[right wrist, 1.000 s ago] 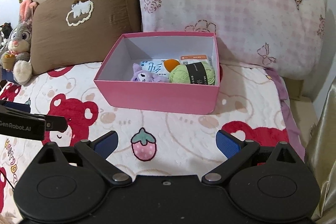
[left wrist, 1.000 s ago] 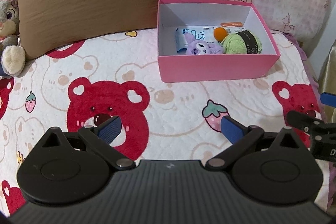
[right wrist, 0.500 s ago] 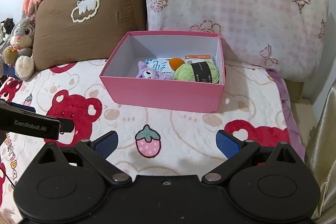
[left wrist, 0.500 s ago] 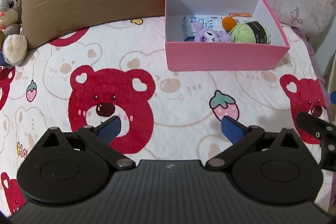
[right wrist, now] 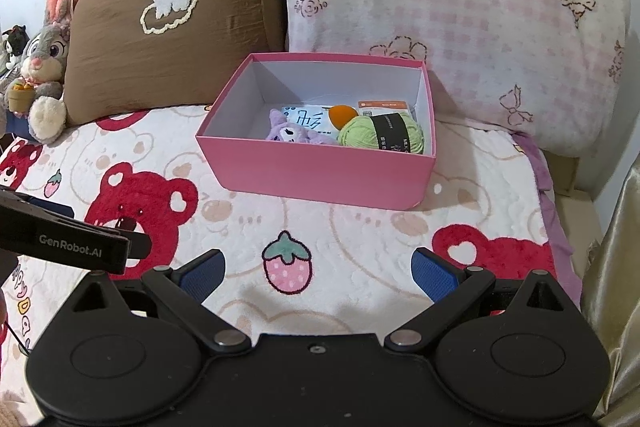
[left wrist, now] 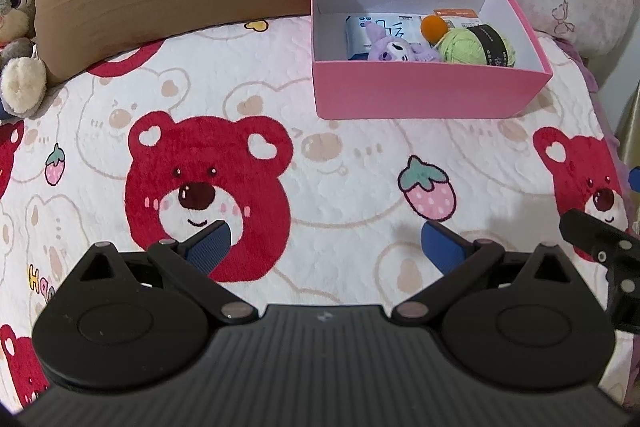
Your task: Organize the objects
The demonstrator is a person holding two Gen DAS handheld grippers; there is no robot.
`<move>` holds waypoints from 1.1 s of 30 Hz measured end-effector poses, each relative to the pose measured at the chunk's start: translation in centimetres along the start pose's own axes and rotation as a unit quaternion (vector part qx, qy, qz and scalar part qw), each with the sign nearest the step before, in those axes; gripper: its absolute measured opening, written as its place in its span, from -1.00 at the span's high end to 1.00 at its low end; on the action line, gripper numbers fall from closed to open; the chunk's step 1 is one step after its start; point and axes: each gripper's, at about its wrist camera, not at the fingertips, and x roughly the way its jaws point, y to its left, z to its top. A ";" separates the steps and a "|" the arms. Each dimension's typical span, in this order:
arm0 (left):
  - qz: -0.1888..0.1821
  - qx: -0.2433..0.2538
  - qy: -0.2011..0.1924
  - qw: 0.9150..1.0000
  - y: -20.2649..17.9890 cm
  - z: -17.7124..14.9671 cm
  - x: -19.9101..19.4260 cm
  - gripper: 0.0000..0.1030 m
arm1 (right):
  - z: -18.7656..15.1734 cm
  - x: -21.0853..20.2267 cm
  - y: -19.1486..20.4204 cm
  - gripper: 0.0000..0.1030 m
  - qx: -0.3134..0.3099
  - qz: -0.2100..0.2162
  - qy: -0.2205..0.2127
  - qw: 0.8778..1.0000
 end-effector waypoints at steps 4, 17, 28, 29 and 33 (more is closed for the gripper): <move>-0.009 -0.003 0.001 1.000 0.0 0.0 0.0 -1.00 | -0.1 0.0 0.0 -0.96 0.002 -0.001 0.000 1.000; -0.008 -0.002 -0.003 1.000 -0.1 -0.1 -0.4 -1.00 | -0.3 0.2 -0.2 -0.96 0.009 -0.004 0.004 1.000; -0.008 0.001 -0.005 1.000 -0.2 -0.2 -0.6 -1.00 | -0.3 0.0 0.1 -0.96 0.005 -0.004 0.004 1.000; -0.008 0.001 -0.005 1.000 -0.2 -0.2 -0.6 -1.00 | -0.3 0.0 0.1 -0.96 0.006 -0.004 0.004 1.000; -0.010 0.002 -0.005 1.000 -0.1 -0.2 -0.6 -1.00 | -0.3 0.0 0.1 -0.96 0.006 -0.004 0.004 1.000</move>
